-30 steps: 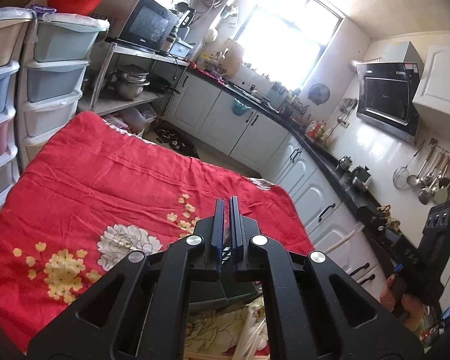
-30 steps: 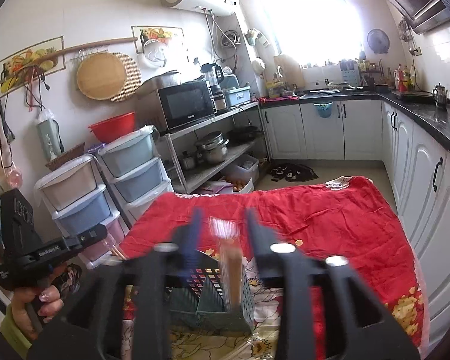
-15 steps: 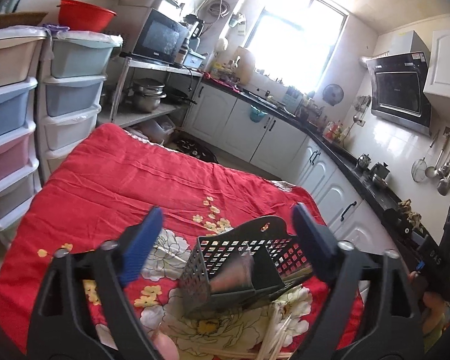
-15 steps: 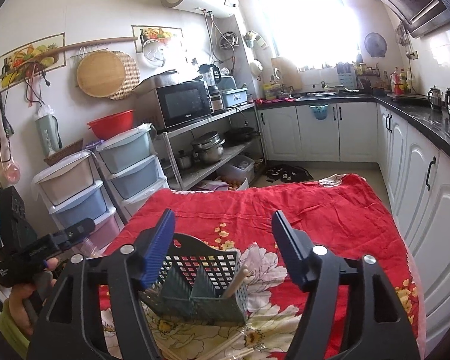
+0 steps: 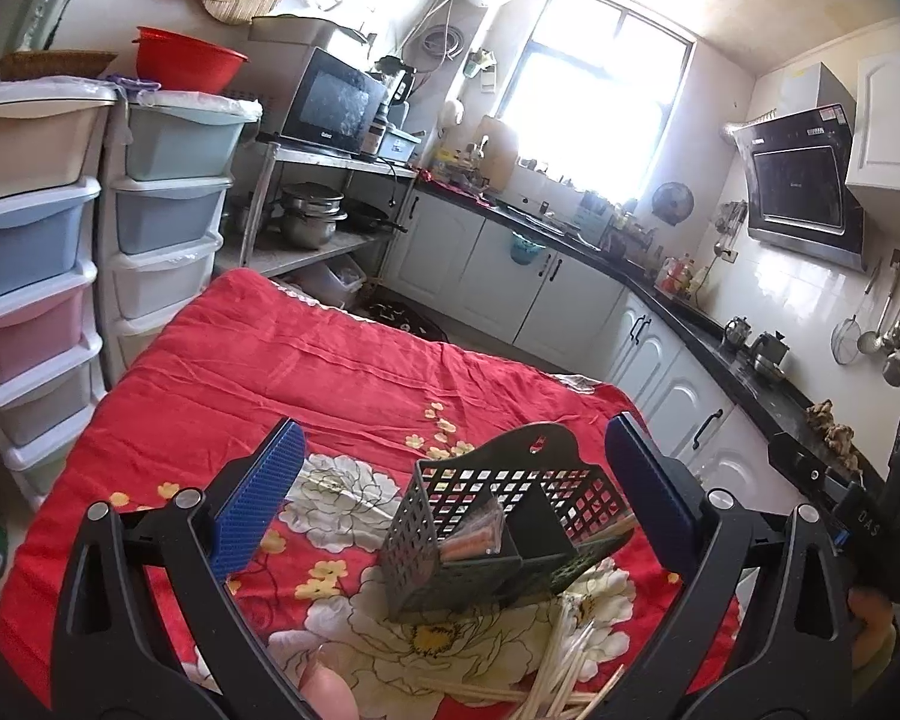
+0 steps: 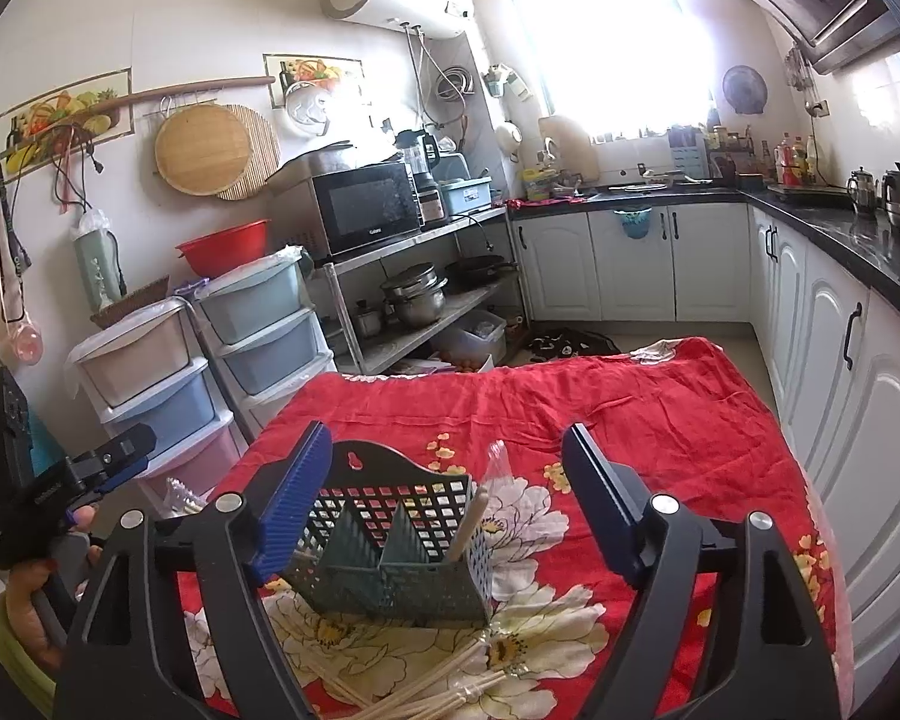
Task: Organize utensils
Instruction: 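Open the right tool to drop its chopstick into the caddy while the left tool releases its own, then move both open tools back from the caddy toward the chopstick pile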
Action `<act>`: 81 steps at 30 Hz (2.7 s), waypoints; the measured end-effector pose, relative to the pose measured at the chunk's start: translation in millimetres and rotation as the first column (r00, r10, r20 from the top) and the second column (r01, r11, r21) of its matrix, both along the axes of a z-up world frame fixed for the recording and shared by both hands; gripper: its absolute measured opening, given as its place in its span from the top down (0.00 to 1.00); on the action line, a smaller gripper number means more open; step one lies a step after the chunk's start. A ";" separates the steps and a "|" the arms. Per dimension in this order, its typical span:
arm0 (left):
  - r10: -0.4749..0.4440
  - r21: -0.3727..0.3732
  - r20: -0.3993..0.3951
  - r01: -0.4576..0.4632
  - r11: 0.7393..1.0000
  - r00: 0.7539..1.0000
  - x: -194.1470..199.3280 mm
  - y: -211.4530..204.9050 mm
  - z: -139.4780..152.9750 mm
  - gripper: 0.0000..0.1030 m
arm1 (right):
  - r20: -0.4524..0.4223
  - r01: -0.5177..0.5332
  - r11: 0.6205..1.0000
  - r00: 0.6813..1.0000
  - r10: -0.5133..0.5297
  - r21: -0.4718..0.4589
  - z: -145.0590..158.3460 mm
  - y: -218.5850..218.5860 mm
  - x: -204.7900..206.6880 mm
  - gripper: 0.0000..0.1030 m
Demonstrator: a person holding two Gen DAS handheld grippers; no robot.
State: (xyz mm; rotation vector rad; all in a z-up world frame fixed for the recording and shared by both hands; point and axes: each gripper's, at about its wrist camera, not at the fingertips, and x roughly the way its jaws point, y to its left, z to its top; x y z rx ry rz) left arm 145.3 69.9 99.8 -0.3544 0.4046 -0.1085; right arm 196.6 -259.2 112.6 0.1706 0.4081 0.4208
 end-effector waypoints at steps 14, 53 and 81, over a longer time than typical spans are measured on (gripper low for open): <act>0.003 -0.029 -0.032 -0.004 1.000 0.999 -24.5 2.0 -22.6 0.10 | -0.046 -0.005 1.000 0.999 0.004 -0.020 -25.7 -5.1 -26.5 0.24; -0.113 -0.017 -0.182 0.112 0.994 0.977 -62.7 -16.4 -91.6 0.10 | -0.218 -0.051 0.996 0.975 0.034 -0.073 -100.8 10.2 -54.7 0.24; -0.411 -0.035 -0.329 0.423 0.905 0.850 -95.3 -80.4 -143.7 0.52 | -0.369 -0.069 0.989 0.929 0.017 -0.128 -156.1 5.0 -54.8 0.43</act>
